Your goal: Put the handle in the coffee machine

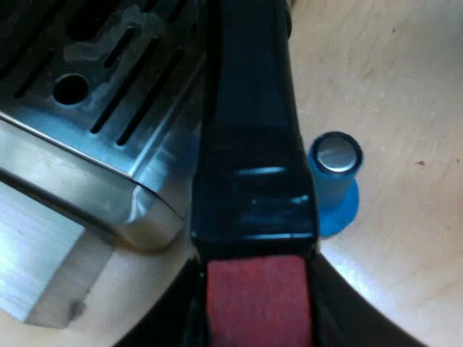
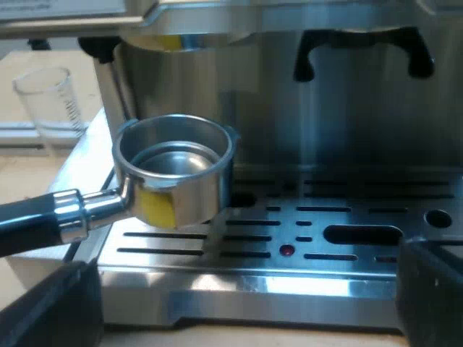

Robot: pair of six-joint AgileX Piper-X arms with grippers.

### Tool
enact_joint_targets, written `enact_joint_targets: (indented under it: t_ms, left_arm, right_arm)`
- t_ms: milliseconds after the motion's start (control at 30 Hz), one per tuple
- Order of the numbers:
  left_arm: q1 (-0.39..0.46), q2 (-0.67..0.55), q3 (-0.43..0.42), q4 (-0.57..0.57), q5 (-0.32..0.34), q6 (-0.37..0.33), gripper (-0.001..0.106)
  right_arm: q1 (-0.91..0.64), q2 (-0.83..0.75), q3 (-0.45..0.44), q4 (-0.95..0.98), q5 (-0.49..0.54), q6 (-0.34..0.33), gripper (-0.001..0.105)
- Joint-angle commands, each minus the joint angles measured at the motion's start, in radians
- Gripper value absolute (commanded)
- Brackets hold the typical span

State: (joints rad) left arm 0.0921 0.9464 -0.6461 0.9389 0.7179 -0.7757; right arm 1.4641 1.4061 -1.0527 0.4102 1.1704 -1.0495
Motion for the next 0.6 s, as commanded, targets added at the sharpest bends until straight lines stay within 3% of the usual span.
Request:
enact_joint_targets:
  t_ms: [33,167,400,600]
  left_arm:
    - [0.002,0.019,-0.036,-0.023,0.043,0.027,0.0]
    - [0.021,0.051,-0.049,-0.023,0.054,0.053,0.0]
    - [0.083,0.111,-0.076,-0.039,0.15,0.075,0.0]
    - [0.082,0.182,-0.114,-0.039,0.126,0.096,0.0]
  right_arm:
    - [0.002,0.014,-0.003,-0.028,0.032,0.014,0.082]
    - [0.002,0.037,-0.003,-0.068,0.034,0.021,0.082]
    - [0.002,0.071,-0.003,-0.099,0.032,0.022,0.082]
    - [0.002,0.071,-0.003,-0.123,0.031,0.022,0.082]
